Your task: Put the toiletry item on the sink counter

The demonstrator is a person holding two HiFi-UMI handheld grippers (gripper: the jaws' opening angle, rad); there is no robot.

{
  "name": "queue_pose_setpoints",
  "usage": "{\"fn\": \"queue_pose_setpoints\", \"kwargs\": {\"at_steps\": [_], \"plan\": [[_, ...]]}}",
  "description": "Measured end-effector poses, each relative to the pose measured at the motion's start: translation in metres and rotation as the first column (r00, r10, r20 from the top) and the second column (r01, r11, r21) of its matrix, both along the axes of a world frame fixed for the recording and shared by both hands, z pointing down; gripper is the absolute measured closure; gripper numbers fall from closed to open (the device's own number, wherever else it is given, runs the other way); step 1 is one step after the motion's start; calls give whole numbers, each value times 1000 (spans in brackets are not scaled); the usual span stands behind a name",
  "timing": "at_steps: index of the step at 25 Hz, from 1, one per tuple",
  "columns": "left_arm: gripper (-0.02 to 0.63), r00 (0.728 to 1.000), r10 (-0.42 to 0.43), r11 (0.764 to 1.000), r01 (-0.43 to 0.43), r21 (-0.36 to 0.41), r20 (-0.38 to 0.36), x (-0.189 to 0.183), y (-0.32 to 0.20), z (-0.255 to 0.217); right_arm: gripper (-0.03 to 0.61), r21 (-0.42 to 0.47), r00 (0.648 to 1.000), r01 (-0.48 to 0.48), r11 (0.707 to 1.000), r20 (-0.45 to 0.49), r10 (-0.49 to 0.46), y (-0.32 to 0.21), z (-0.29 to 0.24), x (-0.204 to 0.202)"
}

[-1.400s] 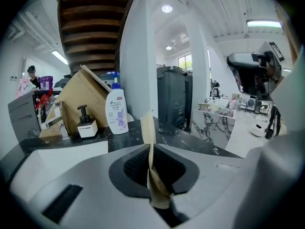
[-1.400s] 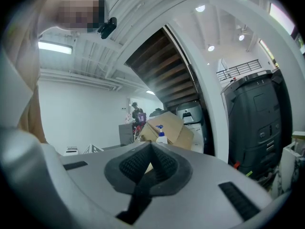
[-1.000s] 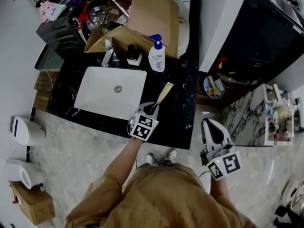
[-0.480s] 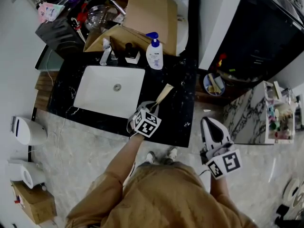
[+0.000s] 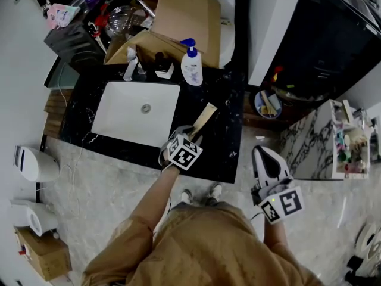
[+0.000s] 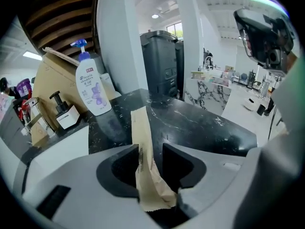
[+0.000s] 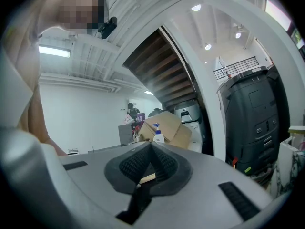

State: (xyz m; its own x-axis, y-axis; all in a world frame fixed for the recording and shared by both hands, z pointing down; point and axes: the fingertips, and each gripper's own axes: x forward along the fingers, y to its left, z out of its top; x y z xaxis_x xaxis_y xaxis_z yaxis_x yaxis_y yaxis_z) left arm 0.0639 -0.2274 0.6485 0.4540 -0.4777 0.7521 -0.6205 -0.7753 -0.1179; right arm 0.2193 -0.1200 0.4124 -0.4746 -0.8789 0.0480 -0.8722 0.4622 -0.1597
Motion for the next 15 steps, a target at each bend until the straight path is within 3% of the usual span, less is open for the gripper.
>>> {"fn": "queue_pose_setpoints", "kwargs": {"at_steps": [4, 8, 15], "plan": [[387, 996, -30, 1000, 29, -10, -88, 2, 1, -9, 575, -5, 1000, 5, 1000, 2, -5, -1, 2, -3], [368, 979, -80, 995, 90, 46, -189, -8, -5, -35, 575, -5, 1000, 18, 1000, -2, -18, -3, 3, -16], [360, 956, -122, 986, 147, 77, -266, -46, -1, -58, 575, 11, 999, 44, 999, -11, -44, -1, -5, -49]]}}
